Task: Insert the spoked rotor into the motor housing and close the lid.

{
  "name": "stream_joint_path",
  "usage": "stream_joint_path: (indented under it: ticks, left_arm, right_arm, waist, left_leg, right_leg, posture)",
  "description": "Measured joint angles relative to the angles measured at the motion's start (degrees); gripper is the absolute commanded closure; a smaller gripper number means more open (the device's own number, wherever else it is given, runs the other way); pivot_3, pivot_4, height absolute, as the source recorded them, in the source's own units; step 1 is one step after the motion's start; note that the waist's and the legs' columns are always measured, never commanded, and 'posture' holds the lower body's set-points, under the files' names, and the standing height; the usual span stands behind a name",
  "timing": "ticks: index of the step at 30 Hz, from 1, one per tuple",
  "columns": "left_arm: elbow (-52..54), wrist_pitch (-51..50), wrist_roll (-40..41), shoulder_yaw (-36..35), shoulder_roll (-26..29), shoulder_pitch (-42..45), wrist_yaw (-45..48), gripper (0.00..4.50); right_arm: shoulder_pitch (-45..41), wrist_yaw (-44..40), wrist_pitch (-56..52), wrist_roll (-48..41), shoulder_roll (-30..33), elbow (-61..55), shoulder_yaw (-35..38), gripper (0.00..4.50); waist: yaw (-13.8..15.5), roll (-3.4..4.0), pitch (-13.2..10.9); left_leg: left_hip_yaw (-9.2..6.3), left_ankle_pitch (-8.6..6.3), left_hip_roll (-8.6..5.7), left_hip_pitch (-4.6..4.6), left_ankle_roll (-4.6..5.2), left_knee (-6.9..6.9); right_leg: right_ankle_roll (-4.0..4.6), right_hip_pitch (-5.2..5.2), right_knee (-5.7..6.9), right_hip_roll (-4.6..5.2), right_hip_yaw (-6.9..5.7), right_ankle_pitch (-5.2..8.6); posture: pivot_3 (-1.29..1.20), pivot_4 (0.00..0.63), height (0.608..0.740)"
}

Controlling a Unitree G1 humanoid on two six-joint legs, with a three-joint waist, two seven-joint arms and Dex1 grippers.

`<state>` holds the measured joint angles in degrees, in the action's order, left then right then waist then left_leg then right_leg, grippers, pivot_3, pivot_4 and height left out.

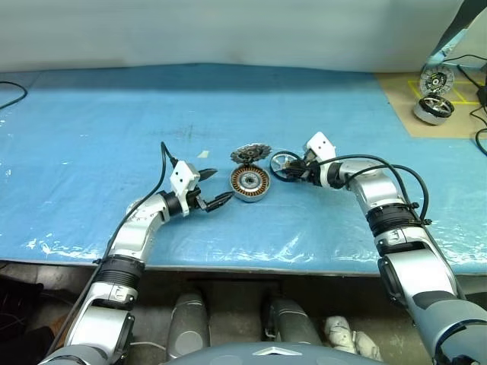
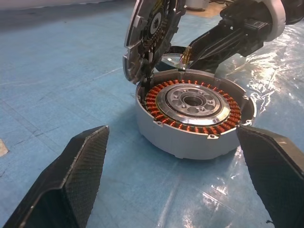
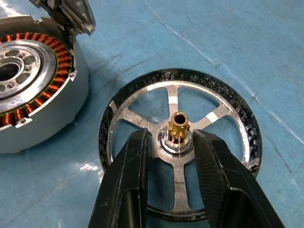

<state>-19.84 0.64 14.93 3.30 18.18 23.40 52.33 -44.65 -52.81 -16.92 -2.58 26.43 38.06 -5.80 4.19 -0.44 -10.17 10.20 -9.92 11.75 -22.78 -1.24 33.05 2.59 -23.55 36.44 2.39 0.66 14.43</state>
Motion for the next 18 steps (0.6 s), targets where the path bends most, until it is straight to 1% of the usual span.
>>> stream_joint_path:
  ticks: [13,14,15,18]
  left_arm:
    - [0.0,0.1,-0.5,0.0,-0.1,-0.3,-0.1,0.00]
    - [0.0,0.1,-0.5,0.0,-0.1,-0.4,-0.1,0.00]
    - [0.0,0.1,-0.5,0.1,-0.1,-0.6,-0.1,0.00]
    - [0.0,0.1,-0.5,0.2,-0.1,-0.7,-0.1,0.00]
  right_arm:
    - [-0.3,-0.3,0.0,-0.1,-0.3,-0.5,0.1,2.98]
    - [-0.3,0.1,0.1,-0.1,-0.4,-0.4,0.1,3.37]
    - [-0.5,0.5,0.1,-0.1,-0.8,-0.1,0.5,3.58]
    - [-1.0,0.8,0.2,-0.2,-1.1,0.3,0.7,4.47]
  waist:
    - [0.0,0.00,0.0]
    - [0.0,0.00,0.0]
    - [-0.1,0.01,0.0]
    - [0.0,0.01,0.0]
  left_leg:
    - [0.00,0.00,0.00,0.00,0.00,-0.01]
    - [0.00,0.00,0.00,0.00,0.00,-0.01]
    - [0.00,0.00,0.01,0.00,0.00,-0.01]
    - [0.00,0.00,0.00,0.00,0.00,-0.01]
  right_leg:
    - [0.00,0.00,-0.01,0.00,0.00,0.00]
    - [0.00,-0.01,-0.01,0.00,0.00,0.00]
    - [0.00,-0.01,-0.01,0.00,0.00,0.00]
    - [0.00,-0.01,-0.01,0.00,0.00,0.00]
  posture:
    - [0.00,0.150,0.740]
    - [0.00,0.150,0.740]
    - [0.00,0.150,0.740]
    - [0.00,0.150,0.740]
